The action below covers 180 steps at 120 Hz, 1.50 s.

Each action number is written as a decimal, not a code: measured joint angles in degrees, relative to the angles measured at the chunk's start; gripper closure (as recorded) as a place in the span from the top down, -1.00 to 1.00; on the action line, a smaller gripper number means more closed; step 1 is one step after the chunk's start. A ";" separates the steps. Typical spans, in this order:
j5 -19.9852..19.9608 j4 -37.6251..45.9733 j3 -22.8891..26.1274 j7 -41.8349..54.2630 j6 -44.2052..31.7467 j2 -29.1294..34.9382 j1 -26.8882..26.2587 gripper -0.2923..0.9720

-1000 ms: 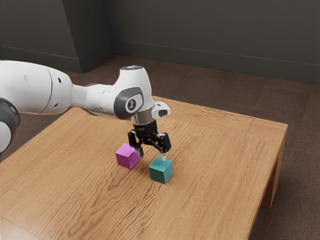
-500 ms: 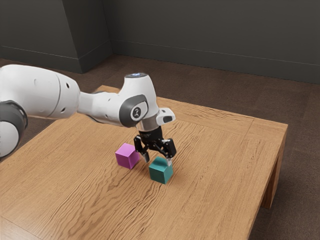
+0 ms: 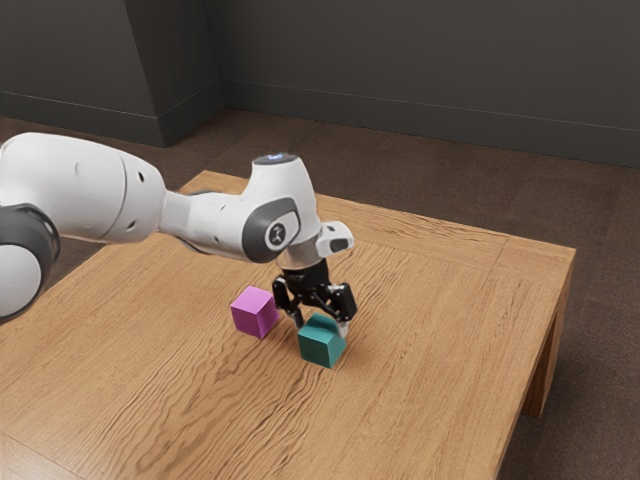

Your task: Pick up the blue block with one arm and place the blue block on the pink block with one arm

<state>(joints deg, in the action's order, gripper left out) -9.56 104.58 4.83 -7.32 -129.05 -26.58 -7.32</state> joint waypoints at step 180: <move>7.38 8.94 -2.79 -1.65 -1.33 13.42 8.22 0.08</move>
<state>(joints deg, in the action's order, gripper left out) -2.18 113.52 2.05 -8.98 -130.38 -13.16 0.91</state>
